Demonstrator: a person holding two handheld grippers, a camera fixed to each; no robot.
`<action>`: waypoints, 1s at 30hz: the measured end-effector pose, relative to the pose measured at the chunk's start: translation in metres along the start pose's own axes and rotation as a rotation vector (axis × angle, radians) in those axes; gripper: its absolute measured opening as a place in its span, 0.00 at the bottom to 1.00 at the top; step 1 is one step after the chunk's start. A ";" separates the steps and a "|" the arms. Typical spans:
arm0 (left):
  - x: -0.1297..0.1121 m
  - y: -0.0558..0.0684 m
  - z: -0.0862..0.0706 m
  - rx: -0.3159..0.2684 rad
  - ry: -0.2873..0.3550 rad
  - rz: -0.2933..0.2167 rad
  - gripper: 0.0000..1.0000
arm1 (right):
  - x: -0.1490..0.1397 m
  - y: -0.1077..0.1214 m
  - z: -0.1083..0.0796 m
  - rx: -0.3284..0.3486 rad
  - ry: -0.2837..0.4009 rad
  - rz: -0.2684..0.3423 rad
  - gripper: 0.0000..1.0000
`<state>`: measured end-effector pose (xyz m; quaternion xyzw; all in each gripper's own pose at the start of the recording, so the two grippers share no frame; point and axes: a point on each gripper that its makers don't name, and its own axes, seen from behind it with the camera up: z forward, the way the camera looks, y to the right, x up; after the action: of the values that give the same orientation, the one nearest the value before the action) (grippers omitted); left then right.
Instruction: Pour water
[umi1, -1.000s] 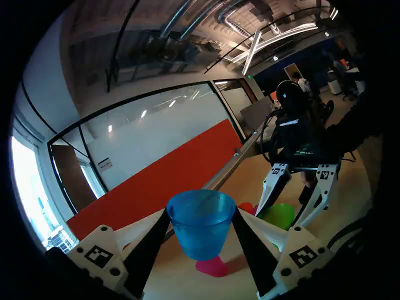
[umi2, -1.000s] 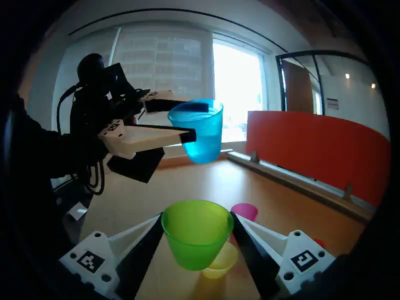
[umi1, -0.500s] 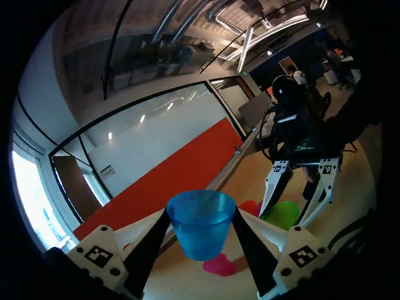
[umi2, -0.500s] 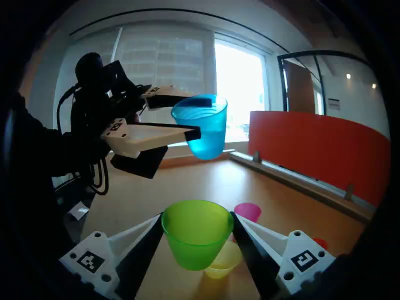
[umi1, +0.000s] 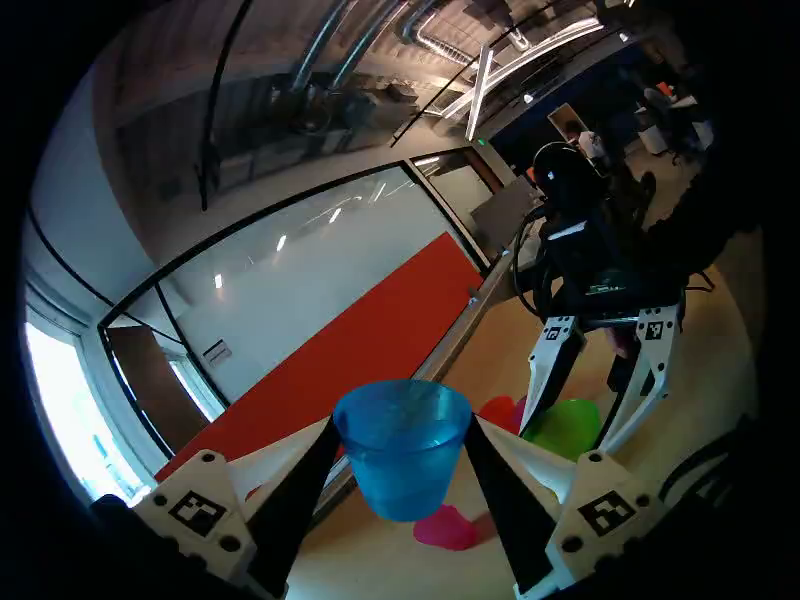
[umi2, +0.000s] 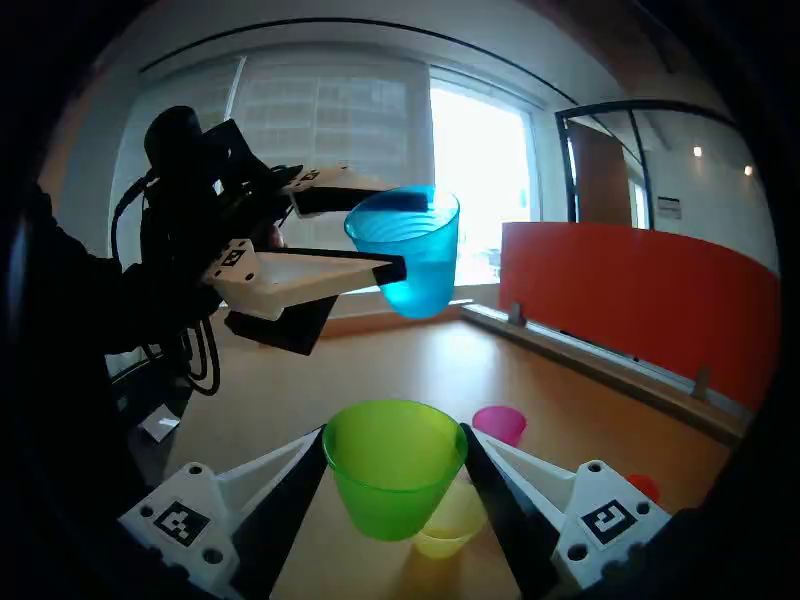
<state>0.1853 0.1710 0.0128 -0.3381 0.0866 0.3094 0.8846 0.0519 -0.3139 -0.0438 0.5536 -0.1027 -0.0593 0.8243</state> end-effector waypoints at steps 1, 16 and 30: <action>0.001 0.000 0.000 0.000 0.001 0.005 0.86 | 0.000 0.000 0.000 0.000 0.001 0.000 0.95; 0.008 0.005 -0.002 -0.003 0.004 0.066 0.86 | 0.000 0.001 -0.001 -0.002 0.006 0.001 0.95; 0.009 0.009 -0.001 -0.005 -0.001 0.104 0.86 | 0.001 -0.001 -0.002 0.001 0.008 0.001 0.95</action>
<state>0.1866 0.1803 0.0040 -0.3352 0.1030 0.3554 0.8664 0.0529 -0.3124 -0.0454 0.5540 -0.0997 -0.0565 0.8246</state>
